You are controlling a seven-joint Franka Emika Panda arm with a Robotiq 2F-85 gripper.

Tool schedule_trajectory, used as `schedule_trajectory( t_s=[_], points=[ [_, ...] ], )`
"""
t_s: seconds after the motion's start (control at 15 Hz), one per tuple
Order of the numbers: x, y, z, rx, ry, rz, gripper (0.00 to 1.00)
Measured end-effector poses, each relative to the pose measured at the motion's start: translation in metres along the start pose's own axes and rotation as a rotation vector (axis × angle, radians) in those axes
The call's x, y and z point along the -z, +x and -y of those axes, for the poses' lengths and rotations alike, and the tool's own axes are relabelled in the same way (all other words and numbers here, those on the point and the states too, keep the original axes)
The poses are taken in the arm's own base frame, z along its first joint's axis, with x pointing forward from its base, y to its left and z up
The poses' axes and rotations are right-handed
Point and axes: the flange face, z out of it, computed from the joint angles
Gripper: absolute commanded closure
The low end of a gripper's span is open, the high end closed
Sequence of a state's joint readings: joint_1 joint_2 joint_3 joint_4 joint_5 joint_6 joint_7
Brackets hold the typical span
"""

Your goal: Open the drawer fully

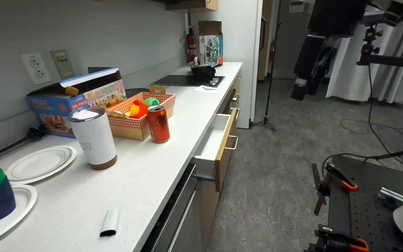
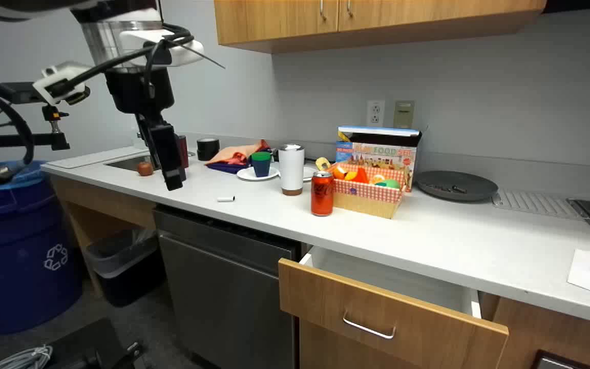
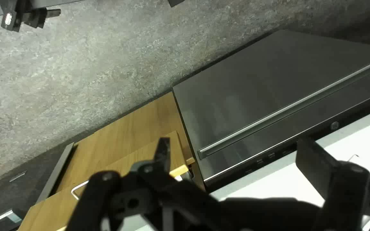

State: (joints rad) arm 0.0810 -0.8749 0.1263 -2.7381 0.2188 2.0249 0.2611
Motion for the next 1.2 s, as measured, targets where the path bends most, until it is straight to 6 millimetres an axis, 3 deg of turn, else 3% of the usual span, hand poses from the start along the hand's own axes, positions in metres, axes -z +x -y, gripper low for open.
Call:
schedule_trajectory(
  t_s=[1.2],
  points=[
    [-0.0045, -0.0035, -0.0019, -0.003, -0.013, 0.041, 0.00]
  ],
)
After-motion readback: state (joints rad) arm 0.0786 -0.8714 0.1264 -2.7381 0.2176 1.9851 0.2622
